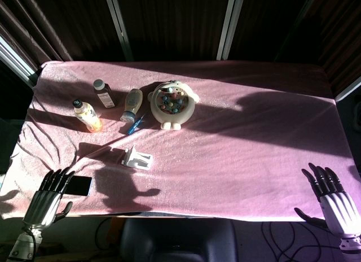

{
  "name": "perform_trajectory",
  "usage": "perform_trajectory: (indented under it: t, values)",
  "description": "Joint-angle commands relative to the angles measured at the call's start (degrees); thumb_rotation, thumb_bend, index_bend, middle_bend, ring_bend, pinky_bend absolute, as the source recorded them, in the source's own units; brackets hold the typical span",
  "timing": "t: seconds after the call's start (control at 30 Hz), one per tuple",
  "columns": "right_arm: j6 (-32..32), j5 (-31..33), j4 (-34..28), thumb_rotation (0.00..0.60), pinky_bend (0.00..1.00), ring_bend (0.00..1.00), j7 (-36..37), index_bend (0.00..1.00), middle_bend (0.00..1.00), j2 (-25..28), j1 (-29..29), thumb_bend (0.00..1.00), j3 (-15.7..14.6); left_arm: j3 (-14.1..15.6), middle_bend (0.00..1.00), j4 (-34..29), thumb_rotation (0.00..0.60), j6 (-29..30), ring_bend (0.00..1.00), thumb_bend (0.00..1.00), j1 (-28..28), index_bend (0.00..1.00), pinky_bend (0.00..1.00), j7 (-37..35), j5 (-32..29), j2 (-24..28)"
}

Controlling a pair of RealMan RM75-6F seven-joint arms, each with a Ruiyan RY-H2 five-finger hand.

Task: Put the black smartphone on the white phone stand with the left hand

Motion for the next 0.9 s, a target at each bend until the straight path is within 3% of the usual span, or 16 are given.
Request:
perform_trajectory:
  t: [0.03,0.27,0.43,0.9]
  values:
    - [0.08,0.14,0.02,0.600,0.00,0.00,0.48,0.00,0.00,0.15,-0.05,0.32,0.04,0.13,0.00,0.08,0.600,-2.50,0.00,0.34,-1.03,0.00,0.00,0.39,-0.68,0.05]
    - [-0.32,-0.42,0.02,0.600,0.00,0.00,0.72,0.00,0.00,0.20,0.35,0.32,-0.05,-1.15,0.00,-4.48,0.600,-12.36,0.00,0.35,-5.39,0.00,0.00,17.91,-8.59,1.85]
    - [-0.37,-1.21,-0.09,0.600,0.00,0.00,0.54,0.00,0.00,0.08,0.49,0.32,-0.34,-2.43,0.00,-7.31,0.600,-19.65,0.00,0.34,-9.45,0.00,0.00,24.97,-16.28,2.19]
    - [-0.40,-1.66,0.01,0.600,0.00,0.00,1.11,0.00,0.00,0.20,0.80,0.32,-0.44,-2.93,0.04,-5.42,0.600,-22.20,0.00,0.34,-14.64,0.02,0.00,36.73,-32.22,-1.47]
